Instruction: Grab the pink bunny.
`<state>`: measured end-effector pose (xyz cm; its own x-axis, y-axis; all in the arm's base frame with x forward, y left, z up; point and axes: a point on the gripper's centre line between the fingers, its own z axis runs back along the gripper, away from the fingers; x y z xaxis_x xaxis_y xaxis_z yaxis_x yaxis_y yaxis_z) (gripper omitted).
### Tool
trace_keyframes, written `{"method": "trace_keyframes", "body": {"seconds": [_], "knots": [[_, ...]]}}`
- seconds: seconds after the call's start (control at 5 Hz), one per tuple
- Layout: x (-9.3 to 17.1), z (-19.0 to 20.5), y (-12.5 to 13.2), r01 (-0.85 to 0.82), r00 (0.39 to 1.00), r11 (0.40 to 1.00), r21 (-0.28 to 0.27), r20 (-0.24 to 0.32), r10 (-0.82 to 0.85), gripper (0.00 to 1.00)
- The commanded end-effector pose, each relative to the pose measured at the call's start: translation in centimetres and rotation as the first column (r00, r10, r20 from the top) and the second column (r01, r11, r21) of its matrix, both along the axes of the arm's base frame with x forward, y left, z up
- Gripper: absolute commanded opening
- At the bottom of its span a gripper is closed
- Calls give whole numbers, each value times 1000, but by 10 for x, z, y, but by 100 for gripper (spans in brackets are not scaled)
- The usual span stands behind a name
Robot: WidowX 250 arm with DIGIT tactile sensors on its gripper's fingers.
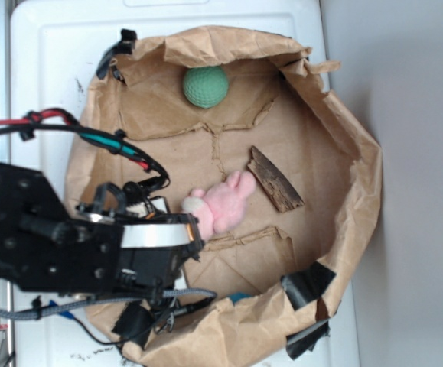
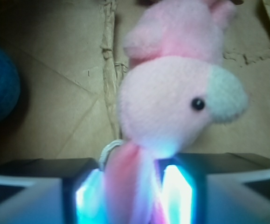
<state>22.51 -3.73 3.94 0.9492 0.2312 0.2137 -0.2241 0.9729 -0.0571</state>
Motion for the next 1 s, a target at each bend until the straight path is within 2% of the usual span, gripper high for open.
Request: {"method": "trace_keyframes", "body": {"seconds": [0.0,0.2,0.4,0.8], "knots": [[9,77,19,39,999,994,-106,-11,-41,0],[58,96,26,45,998,989,-142,-28,-50,0],[60,123,43,53,998,989,-135,-11,-55,0],[38,143,59,53,998,994,-99,28,-51,0]]}}
